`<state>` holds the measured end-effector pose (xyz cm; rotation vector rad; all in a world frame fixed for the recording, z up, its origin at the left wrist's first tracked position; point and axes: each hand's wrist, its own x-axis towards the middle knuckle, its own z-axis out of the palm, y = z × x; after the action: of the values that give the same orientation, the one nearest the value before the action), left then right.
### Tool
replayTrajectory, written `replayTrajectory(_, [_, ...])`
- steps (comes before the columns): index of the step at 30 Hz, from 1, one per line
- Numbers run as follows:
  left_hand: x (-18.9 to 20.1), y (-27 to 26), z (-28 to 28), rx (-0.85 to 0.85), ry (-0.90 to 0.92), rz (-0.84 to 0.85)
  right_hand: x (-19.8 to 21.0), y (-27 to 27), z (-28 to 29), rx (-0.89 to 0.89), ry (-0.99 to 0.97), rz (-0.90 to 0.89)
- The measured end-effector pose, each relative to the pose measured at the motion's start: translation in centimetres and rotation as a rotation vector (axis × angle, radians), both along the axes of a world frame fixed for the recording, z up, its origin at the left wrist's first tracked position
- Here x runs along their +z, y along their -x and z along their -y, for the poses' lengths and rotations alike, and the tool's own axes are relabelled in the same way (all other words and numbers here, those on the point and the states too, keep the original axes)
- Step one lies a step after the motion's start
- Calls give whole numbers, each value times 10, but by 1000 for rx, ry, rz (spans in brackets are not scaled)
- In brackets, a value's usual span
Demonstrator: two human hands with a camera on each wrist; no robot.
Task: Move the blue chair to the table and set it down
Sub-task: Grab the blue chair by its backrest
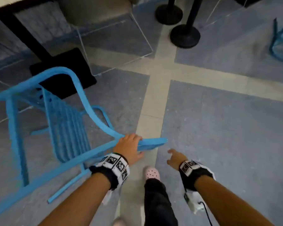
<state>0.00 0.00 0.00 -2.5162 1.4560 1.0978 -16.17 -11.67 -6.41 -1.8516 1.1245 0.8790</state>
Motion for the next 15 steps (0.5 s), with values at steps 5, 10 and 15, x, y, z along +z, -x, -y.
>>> replayTrajectory(5, [-72, 19, 63, -114, -90, -7, -89, -28, 27, -133, -21, 132])
replayTrajectory(10, [-91, 14, 82, -139, -111, -23, -127, -41, 30, -2, -5, 172])
replayTrajectory(15, [-79, 13, 79, -84, -159, -91, -113, -45, 33, -92, -12, 336])
